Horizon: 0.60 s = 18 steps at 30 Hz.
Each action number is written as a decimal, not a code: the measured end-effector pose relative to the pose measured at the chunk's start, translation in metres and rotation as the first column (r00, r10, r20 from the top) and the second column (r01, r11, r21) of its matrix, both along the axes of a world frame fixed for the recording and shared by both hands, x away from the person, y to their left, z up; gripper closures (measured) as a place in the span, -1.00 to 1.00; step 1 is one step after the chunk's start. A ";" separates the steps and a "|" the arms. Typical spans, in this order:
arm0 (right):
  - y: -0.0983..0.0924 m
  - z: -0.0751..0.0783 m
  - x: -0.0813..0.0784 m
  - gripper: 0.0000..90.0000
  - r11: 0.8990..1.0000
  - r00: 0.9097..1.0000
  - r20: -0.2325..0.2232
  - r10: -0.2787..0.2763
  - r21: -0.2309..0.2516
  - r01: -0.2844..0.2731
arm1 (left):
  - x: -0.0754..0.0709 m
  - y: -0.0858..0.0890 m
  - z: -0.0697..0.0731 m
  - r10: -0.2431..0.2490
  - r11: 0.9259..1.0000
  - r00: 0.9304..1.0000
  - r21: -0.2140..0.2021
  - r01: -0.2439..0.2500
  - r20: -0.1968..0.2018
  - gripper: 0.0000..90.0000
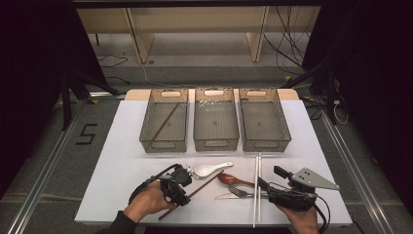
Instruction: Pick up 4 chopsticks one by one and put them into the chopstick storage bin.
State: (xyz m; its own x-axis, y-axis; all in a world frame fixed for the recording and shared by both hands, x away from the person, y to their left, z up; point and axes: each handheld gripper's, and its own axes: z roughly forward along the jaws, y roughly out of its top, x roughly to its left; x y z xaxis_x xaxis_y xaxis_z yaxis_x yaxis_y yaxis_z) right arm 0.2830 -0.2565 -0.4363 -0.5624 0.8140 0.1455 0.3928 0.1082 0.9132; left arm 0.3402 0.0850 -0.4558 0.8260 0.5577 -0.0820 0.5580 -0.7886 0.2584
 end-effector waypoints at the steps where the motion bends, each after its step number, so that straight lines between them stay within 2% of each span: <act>1: 0.000 0.000 0.000 -0.38 1.000 1.000 0.000 0.000 0.000 0.000 | 0.000 -0.001 -0.001 -0.008 1.000 1.000 0.008 0.008 -0.001 0.48; 6: 0.000 0.000 0.000 -0.38 1.000 1.000 -0.001 0.000 -0.001 0.000 | -0.001 -0.004 -0.005 -0.020 0.999 1.000 0.027 0.020 -0.008 0.54; 11: 0.000 0.000 0.000 -0.38 1.000 1.000 -0.001 0.000 -0.001 0.000 | -0.003 -0.007 -0.005 -0.023 0.998 1.000 0.053 0.023 0.009 0.60; 18: 0.000 0.000 0.000 -0.38 1.000 1.000 0.002 0.008 0.003 -0.008 | -0.001 -0.008 -0.005 -0.017 0.997 1.000 0.076 0.016 0.013 0.73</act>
State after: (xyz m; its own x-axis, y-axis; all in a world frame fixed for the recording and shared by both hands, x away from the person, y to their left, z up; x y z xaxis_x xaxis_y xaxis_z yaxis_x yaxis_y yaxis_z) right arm 0.2831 -0.2563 -0.4363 -0.5689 0.8093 0.1463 0.3897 0.1086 0.9145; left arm 0.3388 0.0770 -0.4604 0.8361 0.5479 -0.0286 0.5414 -0.8153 0.2053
